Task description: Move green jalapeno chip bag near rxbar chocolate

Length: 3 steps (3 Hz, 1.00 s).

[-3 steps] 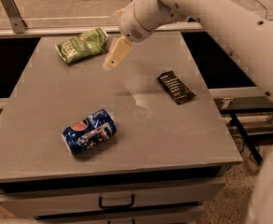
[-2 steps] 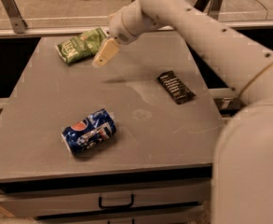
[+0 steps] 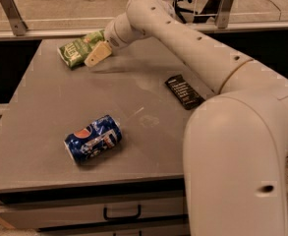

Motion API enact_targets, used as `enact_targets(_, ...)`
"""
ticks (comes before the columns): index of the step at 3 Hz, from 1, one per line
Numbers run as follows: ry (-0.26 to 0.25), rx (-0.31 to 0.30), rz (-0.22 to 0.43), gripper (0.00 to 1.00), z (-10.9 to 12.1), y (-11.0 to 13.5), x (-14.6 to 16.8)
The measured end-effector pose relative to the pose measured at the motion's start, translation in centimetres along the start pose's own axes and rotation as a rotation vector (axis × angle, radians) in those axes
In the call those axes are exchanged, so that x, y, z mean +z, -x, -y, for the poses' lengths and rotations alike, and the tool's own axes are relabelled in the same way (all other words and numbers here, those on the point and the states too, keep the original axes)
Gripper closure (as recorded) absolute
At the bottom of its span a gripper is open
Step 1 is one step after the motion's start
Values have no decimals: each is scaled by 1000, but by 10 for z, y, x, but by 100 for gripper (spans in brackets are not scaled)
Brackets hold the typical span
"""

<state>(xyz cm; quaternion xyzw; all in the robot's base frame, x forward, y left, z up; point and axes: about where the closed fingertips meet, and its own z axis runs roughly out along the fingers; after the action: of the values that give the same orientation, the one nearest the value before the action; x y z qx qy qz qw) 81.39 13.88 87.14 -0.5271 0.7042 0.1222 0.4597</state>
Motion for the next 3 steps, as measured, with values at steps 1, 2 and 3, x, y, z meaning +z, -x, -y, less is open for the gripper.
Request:
enact_targets(1,-14,90,-6,19,9,1,22)
enact_targets(2,-19,122,-9,42,15,1,31)
enact_targets(3,-27,102,-19,65,18,-3,20)
